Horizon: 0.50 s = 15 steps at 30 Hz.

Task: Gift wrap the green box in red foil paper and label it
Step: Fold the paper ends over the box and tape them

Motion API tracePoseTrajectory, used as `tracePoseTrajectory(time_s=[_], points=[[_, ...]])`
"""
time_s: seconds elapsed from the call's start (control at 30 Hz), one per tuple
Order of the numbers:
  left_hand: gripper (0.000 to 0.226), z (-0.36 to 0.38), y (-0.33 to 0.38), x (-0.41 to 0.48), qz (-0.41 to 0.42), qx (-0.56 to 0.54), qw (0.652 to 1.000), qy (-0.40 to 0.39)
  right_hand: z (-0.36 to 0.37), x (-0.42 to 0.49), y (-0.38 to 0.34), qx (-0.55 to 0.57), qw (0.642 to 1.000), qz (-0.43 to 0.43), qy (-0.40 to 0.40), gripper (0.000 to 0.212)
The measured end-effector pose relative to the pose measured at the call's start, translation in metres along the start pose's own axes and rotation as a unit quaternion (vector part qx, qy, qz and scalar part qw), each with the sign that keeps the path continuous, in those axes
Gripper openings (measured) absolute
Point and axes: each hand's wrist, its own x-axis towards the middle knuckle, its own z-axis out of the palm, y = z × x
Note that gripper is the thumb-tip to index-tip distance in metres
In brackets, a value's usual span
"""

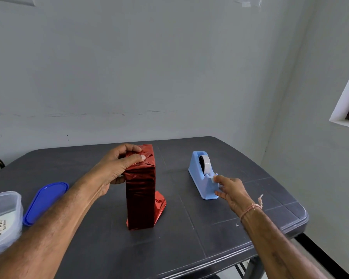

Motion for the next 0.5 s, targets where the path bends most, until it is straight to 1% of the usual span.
tracePoseTrajectory(time_s=[0.13,0.23,0.33,0.5], points=[[0.022,0.0,-0.001,0.001,-0.004,0.003,1.0,0.001,0.0,-0.006,0.011,0.005,1.0,-0.01,0.003,0.023],[0.022,-0.001,0.0,0.001,-0.008,0.006,1.0,0.002,0.001,-0.009,0.018,0.039,0.999,-0.02,-0.011,0.016],[0.022,0.0,0.0,0.001,-0.005,0.007,1.0,0.002,0.0,-0.008,0.026,0.058,0.998,-0.026,-0.01,0.016],[0.023,-0.001,-0.001,0.002,-0.008,0.008,1.0,0.002,0.0,-0.003,0.039,0.071,0.997,-0.02,-0.006,0.021]])
